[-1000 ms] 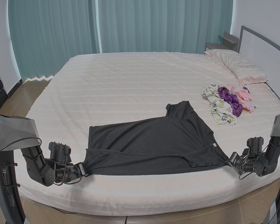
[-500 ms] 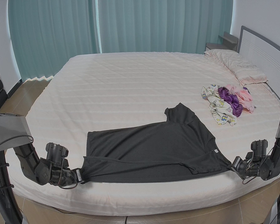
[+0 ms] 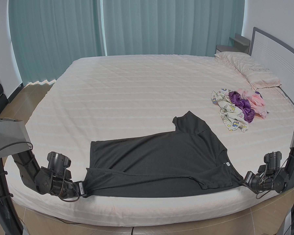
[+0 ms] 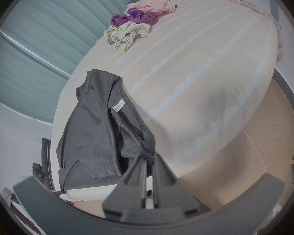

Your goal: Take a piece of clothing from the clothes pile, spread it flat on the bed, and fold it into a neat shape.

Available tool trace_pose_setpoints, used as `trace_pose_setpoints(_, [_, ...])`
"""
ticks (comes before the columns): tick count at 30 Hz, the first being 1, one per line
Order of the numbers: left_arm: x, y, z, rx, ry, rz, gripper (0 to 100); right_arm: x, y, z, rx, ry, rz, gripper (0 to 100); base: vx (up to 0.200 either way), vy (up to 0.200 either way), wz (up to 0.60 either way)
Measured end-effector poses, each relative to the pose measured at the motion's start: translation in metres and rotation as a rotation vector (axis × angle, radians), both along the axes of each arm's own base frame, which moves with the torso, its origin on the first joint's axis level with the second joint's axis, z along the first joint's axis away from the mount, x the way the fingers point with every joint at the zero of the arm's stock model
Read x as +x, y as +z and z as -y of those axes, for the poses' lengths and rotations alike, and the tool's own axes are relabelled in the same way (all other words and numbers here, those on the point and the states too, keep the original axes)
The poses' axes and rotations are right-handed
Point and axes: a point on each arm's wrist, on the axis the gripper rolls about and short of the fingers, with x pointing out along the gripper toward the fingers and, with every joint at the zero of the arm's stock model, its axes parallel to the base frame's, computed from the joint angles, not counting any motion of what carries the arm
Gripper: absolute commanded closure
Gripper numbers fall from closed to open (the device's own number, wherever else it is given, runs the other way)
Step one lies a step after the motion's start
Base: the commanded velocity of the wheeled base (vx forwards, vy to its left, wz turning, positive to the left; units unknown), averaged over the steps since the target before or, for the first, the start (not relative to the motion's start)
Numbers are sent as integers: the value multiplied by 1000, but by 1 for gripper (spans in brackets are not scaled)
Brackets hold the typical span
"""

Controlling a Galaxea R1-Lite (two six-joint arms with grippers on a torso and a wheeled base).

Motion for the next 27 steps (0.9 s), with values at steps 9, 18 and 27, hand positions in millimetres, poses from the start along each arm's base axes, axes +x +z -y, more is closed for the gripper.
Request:
trace_pose_setpoints(9, [3,3,-5,-6,21,18,0,0,-1,3,-2,-8,4,0,0,0,0])
trace_pose_setpoints(18, [22,23,-18,-164,76,154,0,6,14,11,-11,-38,93,0,0,0,0])
trace_pose_setpoints(27, [49,24,-12,-260,78,314,0,19,19,5,-28,17,154,0,0,0,0])
